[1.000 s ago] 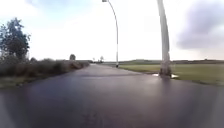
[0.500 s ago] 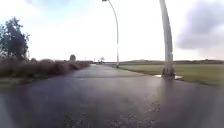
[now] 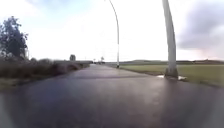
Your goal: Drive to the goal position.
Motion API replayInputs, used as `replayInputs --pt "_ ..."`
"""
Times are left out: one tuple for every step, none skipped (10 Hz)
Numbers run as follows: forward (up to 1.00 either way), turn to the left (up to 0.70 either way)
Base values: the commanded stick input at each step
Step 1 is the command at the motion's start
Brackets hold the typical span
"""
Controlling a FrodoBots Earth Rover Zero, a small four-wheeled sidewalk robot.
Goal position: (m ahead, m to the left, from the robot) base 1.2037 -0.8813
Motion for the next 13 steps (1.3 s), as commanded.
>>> replayInputs --pt "0.45 0.00" --pt "0.45 0.00" --pt "0.45 0.00" --pt "0.45 0.00" --pt "0.45 0.00" --pt "0.45 0.00" --pt "0.45 0.00" --pt "0.45 0.00" --pt "0.45 0.00" --pt "0.45 0.00" --pt "0.45 0.00" --pt "0.45 0.00" --pt "0.45 0.00"
